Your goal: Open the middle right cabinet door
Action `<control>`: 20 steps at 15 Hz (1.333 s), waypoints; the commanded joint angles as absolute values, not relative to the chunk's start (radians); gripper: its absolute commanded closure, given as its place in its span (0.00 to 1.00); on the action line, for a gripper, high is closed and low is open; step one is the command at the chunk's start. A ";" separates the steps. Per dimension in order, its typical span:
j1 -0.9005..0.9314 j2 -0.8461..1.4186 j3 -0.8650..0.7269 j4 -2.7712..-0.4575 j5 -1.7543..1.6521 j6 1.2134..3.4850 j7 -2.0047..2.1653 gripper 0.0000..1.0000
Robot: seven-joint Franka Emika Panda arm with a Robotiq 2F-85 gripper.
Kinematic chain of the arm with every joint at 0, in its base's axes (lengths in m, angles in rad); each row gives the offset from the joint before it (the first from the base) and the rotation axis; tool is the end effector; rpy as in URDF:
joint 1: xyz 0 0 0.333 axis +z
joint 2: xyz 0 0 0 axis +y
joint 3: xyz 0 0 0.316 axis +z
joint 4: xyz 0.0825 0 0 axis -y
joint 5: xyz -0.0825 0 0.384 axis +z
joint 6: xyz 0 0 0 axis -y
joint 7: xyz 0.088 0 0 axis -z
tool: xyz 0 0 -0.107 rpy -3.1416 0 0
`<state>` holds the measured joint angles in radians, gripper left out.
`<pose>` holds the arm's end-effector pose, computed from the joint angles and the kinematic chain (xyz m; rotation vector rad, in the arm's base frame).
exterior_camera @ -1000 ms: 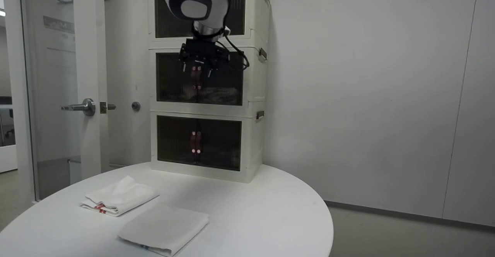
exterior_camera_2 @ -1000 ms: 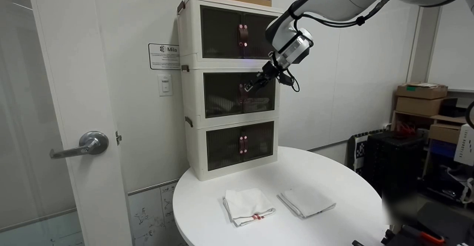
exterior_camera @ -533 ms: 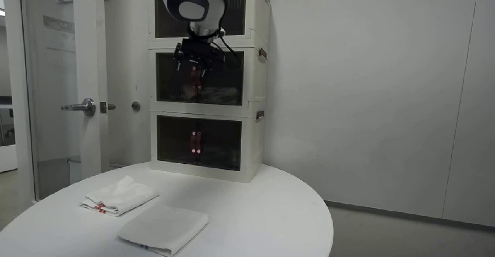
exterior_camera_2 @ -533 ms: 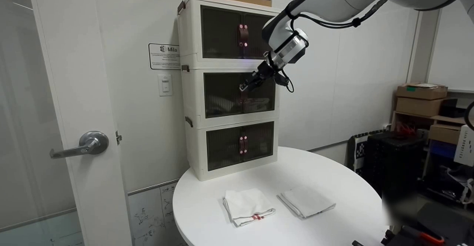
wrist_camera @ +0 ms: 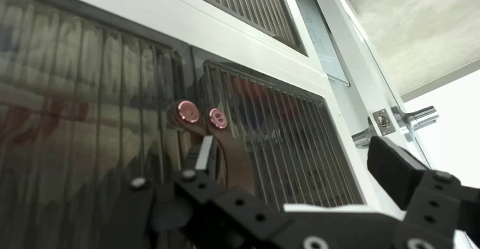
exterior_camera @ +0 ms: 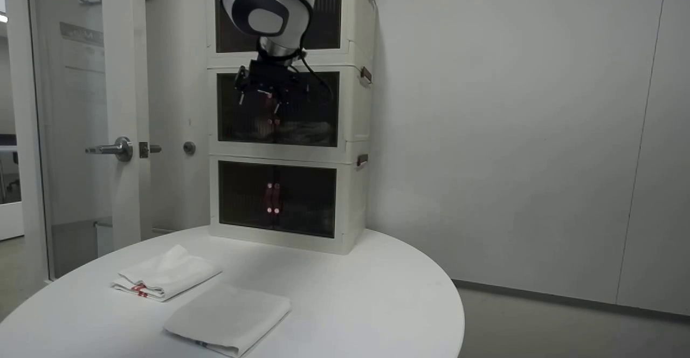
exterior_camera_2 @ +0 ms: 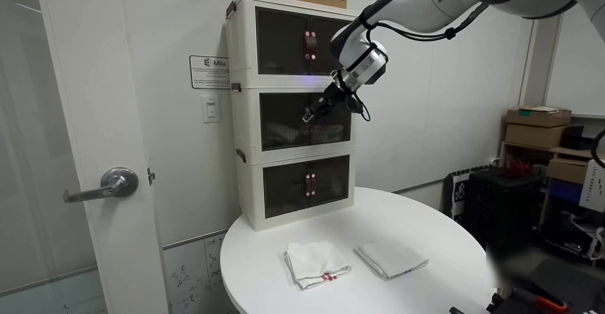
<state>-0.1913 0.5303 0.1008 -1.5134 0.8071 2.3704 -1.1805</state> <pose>0.7262 -0.0708 0.3944 -2.5173 -0.7255 -0.8988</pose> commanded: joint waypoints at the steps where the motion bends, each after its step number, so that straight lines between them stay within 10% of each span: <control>1: -0.183 0.547 0.121 -1.499 0.777 2.323 -1.207 0.00; 20: -0.210 0.367 0.012 -1.587 0.664 2.041 -0.865 0.00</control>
